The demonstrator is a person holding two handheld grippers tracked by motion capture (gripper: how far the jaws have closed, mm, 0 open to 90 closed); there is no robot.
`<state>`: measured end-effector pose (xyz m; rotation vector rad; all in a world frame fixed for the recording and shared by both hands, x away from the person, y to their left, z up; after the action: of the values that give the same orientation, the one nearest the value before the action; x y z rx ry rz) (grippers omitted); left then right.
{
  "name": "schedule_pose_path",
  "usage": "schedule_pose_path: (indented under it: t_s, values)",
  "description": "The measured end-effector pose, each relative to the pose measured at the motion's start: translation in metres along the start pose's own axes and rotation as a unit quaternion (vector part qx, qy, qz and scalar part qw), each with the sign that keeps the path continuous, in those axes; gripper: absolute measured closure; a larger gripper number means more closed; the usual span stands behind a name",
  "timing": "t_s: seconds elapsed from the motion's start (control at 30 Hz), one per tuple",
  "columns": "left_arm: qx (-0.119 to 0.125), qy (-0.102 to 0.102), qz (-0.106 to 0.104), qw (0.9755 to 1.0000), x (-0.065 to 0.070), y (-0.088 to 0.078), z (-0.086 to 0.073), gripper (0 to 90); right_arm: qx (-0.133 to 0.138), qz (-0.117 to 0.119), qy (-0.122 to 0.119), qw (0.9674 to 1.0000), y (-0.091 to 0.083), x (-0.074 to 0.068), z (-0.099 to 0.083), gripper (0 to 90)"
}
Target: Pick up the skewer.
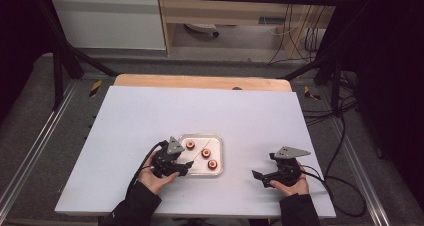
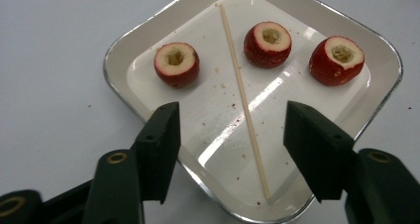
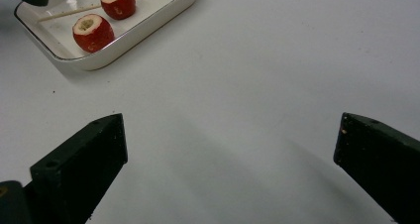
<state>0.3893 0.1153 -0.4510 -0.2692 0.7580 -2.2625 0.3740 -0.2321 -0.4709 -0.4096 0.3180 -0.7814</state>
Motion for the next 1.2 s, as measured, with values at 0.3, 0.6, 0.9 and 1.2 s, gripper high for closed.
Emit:
schedule_pose_path:
  t_s: [0.3,0.6,0.9,1.2]
  values:
    - [-0.008,-0.002,0.002,1.0,0.008,0.014,-0.009,66.5,0.0,0.001,-0.003,1.0,0.0,0.0,0.0,0.7]
    - [0.003,-0.026,0.011,0.9996,0.01,0.013,-0.011,78.7,0.0,0.002,-0.001,1.0,0.0,0.0,0.0,0.7]
    - [0.008,-0.043,0.017,0.9989,0.011,0.013,-0.012,87.6,0.002,0.004,0.0,1.0,0.0,0.0,0.0,0.7]
    - [0.022,-0.059,0.01,0.998,0.01,0.011,-0.013,88.3,0.001,0.005,-0.001,1.0,0.0,-0.001,0.0,0.7]
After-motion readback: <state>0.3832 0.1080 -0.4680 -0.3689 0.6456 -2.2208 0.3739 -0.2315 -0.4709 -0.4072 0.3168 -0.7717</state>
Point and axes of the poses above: each handheld gripper's, and its own axes: y roughly forward along the jaws, z roughly out of its top, x roughly to its right, the point moved 3 cm from there along y, roughly forward along the jaws, and after that the axes turned 9 degrees about x, right-handed, at the moved point
